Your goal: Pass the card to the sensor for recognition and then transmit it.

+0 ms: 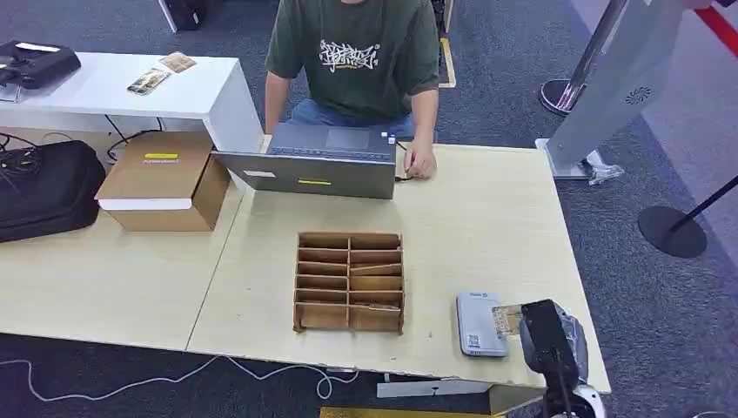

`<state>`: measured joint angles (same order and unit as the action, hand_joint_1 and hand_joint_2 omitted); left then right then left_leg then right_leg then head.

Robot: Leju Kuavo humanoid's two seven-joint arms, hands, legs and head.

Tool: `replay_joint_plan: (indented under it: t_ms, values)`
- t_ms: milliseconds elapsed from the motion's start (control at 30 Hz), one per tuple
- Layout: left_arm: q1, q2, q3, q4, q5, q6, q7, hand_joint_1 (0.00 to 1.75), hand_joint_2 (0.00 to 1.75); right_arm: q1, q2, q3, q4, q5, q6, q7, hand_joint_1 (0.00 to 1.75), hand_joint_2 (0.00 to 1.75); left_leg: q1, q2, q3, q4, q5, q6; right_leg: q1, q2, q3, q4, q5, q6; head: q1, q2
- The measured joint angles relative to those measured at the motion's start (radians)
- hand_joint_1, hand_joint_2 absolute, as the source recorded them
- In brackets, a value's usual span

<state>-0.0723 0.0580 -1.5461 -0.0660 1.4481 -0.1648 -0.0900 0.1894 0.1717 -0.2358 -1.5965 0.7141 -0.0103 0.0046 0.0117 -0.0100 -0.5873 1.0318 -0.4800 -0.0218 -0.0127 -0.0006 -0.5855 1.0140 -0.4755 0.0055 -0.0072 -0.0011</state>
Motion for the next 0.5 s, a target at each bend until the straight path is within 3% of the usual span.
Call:
replay_joint_plan:
  t_ms: [500]
  values:
    - [0.000, -0.001, 0.000, 0.000, 0.003, -0.002, 0.000, 0.00, 0.00, -0.040, 0.033, -0.005, 0.056, -0.002, 0.028, 0.027, 1.75, 1.75, 0.000, 0.000, 0.000, 0.000, 0.000, 0.000, 0.000, 0.000, 0.000, 0.000, 0.000, 0.000, 0.000, 0.000]
